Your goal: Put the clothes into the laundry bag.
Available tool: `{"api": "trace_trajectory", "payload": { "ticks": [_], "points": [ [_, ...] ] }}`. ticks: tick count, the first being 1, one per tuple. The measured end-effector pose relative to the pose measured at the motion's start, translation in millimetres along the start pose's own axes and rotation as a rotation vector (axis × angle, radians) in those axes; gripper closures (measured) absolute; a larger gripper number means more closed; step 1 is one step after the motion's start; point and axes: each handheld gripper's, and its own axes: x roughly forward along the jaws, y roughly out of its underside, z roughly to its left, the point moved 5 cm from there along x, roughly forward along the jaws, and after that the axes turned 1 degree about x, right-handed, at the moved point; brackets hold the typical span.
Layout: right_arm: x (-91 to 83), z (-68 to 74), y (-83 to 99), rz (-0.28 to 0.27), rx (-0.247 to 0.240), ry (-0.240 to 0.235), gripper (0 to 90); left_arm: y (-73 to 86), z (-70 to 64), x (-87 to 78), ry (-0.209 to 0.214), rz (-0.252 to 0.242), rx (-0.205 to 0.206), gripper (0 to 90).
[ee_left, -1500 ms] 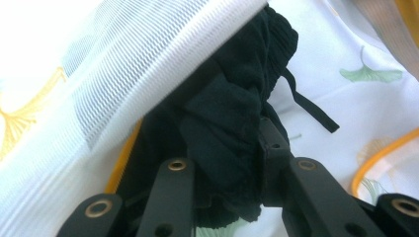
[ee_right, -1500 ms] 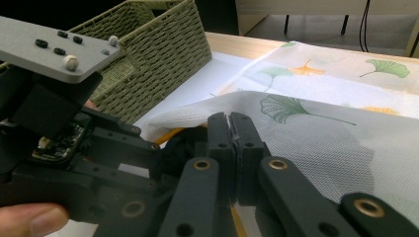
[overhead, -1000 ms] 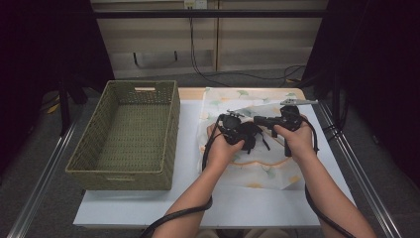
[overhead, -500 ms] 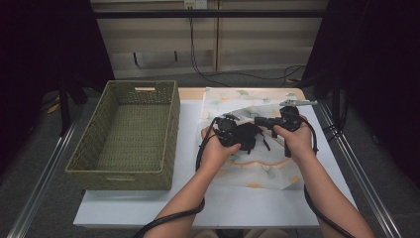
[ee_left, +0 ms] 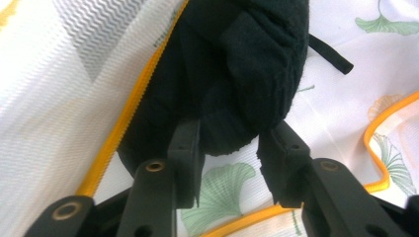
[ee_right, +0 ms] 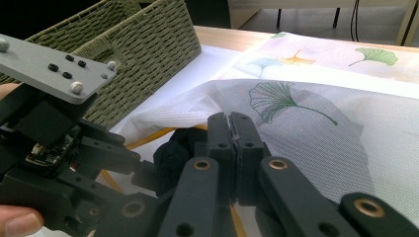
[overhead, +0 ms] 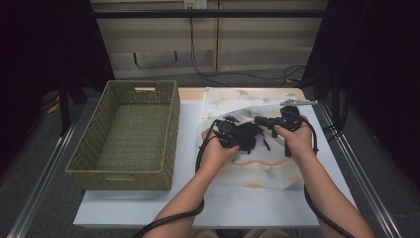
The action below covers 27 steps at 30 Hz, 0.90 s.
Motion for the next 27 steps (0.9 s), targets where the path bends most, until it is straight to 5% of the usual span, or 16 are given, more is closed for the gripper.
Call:
{"api": "trace_trajectory", "payload": {
  "ticks": [27],
  "points": [
    [-5.0, 2.1, -3.4, -0.010, -0.006, -0.010, 89.1, -15.0, -8.7, 7.5, -0.017, -0.096, -0.045, 75.3]
  ]
}}
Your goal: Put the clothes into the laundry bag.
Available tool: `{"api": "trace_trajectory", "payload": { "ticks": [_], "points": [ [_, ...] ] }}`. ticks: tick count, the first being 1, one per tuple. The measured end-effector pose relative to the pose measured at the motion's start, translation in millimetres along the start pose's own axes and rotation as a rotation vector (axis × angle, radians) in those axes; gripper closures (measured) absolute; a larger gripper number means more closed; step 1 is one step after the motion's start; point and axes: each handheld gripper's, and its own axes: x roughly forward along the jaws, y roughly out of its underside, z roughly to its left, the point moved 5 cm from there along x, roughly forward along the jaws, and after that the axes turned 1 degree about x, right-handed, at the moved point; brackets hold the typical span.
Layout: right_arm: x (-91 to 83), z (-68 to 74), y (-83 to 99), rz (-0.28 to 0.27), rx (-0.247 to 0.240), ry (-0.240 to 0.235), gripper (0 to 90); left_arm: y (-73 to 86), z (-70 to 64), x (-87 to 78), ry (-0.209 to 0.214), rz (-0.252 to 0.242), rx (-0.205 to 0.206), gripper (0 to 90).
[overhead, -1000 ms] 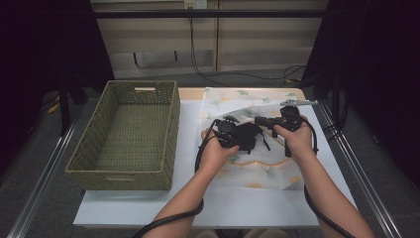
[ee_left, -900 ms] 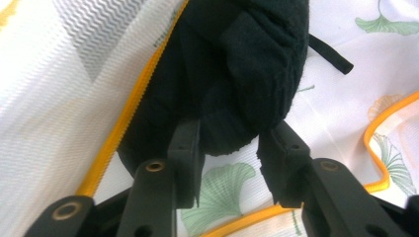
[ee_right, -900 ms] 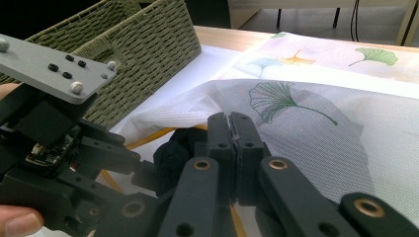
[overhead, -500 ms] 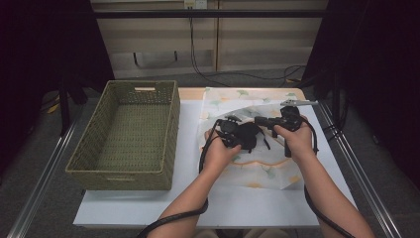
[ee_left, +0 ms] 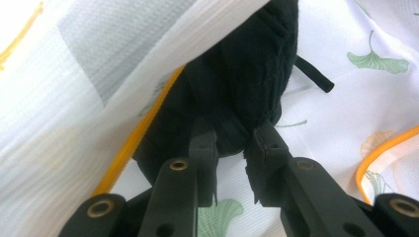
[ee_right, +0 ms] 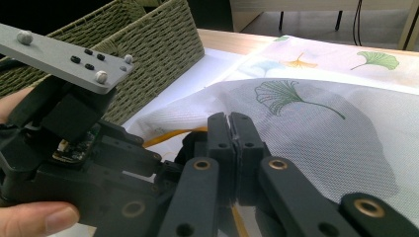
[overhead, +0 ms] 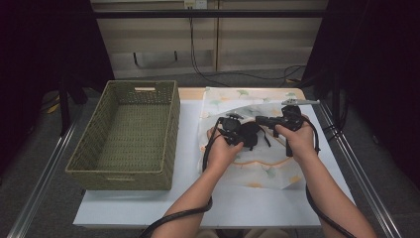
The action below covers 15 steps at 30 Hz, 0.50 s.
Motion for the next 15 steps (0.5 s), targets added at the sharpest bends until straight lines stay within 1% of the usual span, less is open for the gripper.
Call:
{"api": "trace_trajectory", "payload": {
  "ticks": [2, 4, 5, 7, 8, 9, 10, 11, 12, 13, 15],
  "points": [
    [-0.1, 0.3, -0.2, 0.000, 0.001, -0.002, 89.1, -0.7, -0.7, 1.1, -0.006, -0.005, 0.002, 75.5],
    [-0.1, 0.2, -0.2, -0.003, -0.001, -0.005, 89.1, -1.5, -1.9, 2.8, -0.003, -0.014, -0.006, 75.5],
    [-0.2, 0.1, 0.0, -0.003, 0.001, -0.006, 89.1, -1.7, -1.9, 2.8, 0.000, -0.012, -0.003, 75.6],
    [-0.2, -0.3, 0.4, -0.002, 0.003, -0.005, 89.1, -2.6, -2.8, 3.8, -0.007, -0.017, -0.004, 75.8],
    [-0.3, -0.1, 0.4, -0.003, 0.005, -0.007, 89.1, -3.4, -2.7, 4.0, -0.008, -0.022, 0.004, 75.8],
    [-0.3, -0.3, 0.4, -0.004, 0.005, -0.004, 89.1, -4.1, -4.0, 5.1, -0.006, -0.032, -0.015, 75.8],
    [-0.3, -0.1, 0.3, -0.003, 0.005, -0.007, 89.1, -4.1, -3.4, 5.1, -0.011, -0.023, -0.003, 75.8],
    [-0.2, -0.1, 0.2, -0.004, 0.003, -0.007, 89.1, -4.8, -3.7, 5.8, -0.010, -0.030, -0.004, 75.9],
    [-0.1, -0.1, 0.2, -0.004, 0.004, -0.007, 89.1, -5.0, -3.2, 6.1, -0.008, -0.026, 0.003, 75.8],
    [-0.1, -0.2, 0.2, -0.003, 0.004, -0.006, 89.1, -5.3, -3.2, 6.7, -0.015, -0.029, 0.001, 75.8],
    [-0.2, -0.2, 0.1, -0.004, 0.005, -0.007, 89.1, -6.0, -3.4, 7.4, -0.009, -0.030, -0.005, 75.8]
  ]
}}
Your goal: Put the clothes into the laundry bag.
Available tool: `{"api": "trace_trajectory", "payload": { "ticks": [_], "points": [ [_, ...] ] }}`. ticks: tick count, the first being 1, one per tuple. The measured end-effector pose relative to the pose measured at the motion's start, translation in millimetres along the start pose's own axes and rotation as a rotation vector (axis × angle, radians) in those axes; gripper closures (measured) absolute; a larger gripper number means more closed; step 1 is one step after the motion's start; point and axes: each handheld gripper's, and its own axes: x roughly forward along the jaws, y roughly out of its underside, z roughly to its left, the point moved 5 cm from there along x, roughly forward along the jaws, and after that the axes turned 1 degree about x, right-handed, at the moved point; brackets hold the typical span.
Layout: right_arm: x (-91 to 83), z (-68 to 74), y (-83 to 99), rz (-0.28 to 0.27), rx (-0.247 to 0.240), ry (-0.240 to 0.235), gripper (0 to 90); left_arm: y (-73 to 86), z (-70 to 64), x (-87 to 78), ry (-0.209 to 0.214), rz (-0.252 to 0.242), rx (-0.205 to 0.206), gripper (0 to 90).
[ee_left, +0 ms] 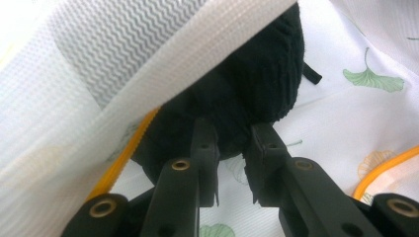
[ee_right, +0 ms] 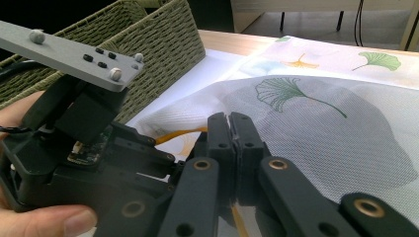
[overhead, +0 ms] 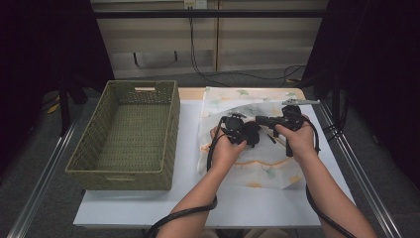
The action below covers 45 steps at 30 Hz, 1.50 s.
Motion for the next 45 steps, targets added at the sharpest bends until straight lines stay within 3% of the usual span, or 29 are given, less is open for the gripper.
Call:
{"api": "trace_trajectory", "payload": {
  "ticks": [3, 37, 45],
  "points": [
    [-0.3, -0.7, 0.3, 0.001, 0.002, 0.004, 89.1, -1.5, -0.9, 2.2, 0.001, -0.021, -0.024, 75.8],
    [0.1, -2.1, 3.6, 0.002, 0.004, 0.001, 89.1, -10.8, 0.4, 9.6, -0.030, -0.065, -0.028, 76.1],
    [0.2, -2.1, 3.8, 0.001, 0.011, -0.004, 89.1, -13.4, 3.1, 9.6, -0.050, -0.105, -0.034, 76.2]
  ]
}}
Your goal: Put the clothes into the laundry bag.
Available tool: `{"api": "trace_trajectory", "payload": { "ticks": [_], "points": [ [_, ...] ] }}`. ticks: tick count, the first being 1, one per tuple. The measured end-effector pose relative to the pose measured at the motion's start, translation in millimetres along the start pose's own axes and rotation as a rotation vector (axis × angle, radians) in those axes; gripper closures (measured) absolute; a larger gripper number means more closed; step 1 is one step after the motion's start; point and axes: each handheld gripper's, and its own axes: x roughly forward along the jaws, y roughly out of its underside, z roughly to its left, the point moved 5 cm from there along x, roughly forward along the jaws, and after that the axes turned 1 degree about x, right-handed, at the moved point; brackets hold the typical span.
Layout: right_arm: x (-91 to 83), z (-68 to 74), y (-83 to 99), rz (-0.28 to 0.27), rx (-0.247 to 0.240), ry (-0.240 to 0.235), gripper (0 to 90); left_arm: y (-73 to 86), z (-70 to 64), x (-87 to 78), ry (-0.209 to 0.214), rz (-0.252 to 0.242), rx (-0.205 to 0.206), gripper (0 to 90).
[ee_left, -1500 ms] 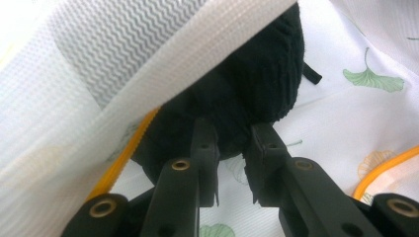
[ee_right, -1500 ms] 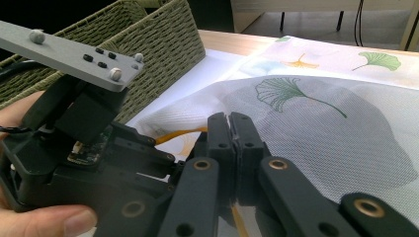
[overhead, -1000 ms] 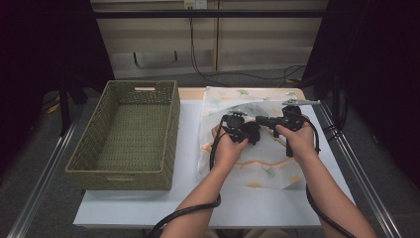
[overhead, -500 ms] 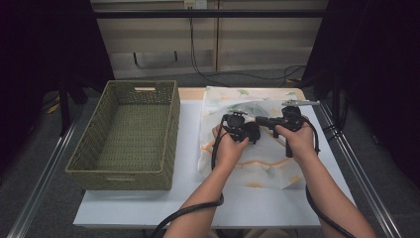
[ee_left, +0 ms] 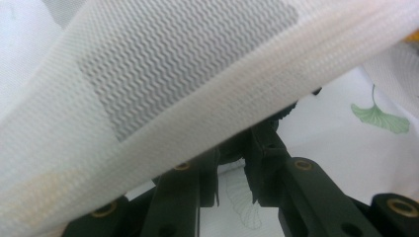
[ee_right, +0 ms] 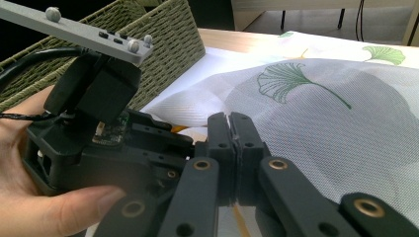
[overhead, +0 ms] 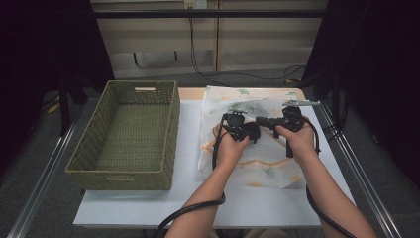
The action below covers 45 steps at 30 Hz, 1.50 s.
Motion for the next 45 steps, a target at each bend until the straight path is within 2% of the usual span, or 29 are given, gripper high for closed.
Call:
{"api": "trace_trajectory", "payload": {
  "ticks": [2, 6, 12, 15, 18, 22, 23, 28, 29, 32, 38, 45],
  "points": [
    [-0.2, -0.1, 0.1, -0.001, -0.003, -0.001, 89.1, -1.0, -0.2, 0.4, -0.001, -0.018, 0.010, 76.3],
    [-0.5, -0.7, 1.9, 0.005, 0.009, -0.001, 89.1, -0.2, -1.0, 2.8, -0.009, -0.024, 0.023, 76.3],
    [-1.2, -1.9, 4.3, 0.012, 0.002, 0.000, 89.1, 3.3, -1.1, 4.7, 0.006, -0.002, 0.020, 75.1],
    [-0.7, -2.0, 4.9, 0.011, 0.001, 0.000, 89.1, 5.7, 0.1, 3.8, 0.009, 0.013, 0.035, 72.6],
    [-0.2, -1.0, 5.6, 0.014, 0.001, -0.001, 89.1, 8.4, -0.4, 2.4, 0.017, 0.031, 0.043, 67.8],
    [0.0, -1.0, 6.6, 0.013, 0.004, 0.002, 89.1, 13.2, -1.9, -1.6, 0.055, 0.059, 0.012, 54.5],
    [0.1, -0.8, 7.0, 0.014, 0.002, 0.001, 89.1, 15.5, -1.3, -3.0, 0.064, 0.081, 0.033, 51.4],
    [0.4, 0.4, 8.9, 0.023, 0.008, -0.002, 89.1, 23.6, -2.5, -7.4, 0.083, 0.112, 0.049, 41.3],
    [0.5, 0.6, 8.9, 0.021, 0.007, -0.001, 89.0, 24.5, -2.8, -8.6, 0.089, 0.116, 0.065, 40.1],
    [0.6, 1.0, 9.9, 0.023, 0.006, -0.004, 89.0, 25.3, -3.5, -11.9, 0.103, 0.116, 0.077, 36.8],
    [-1.7, 1.5, 14.2, 0.033, 0.008, -0.013, 89.0, 26.3, -3.1, -18.5, 0.115, 0.123, 0.093, 29.8],
    [-4.7, 2.4, 19.7, 0.043, 0.006, -0.017, 89.0, 31.6, -1.9, -23.1, 0.127, 0.134, 0.111, 26.2]
  ]
}}
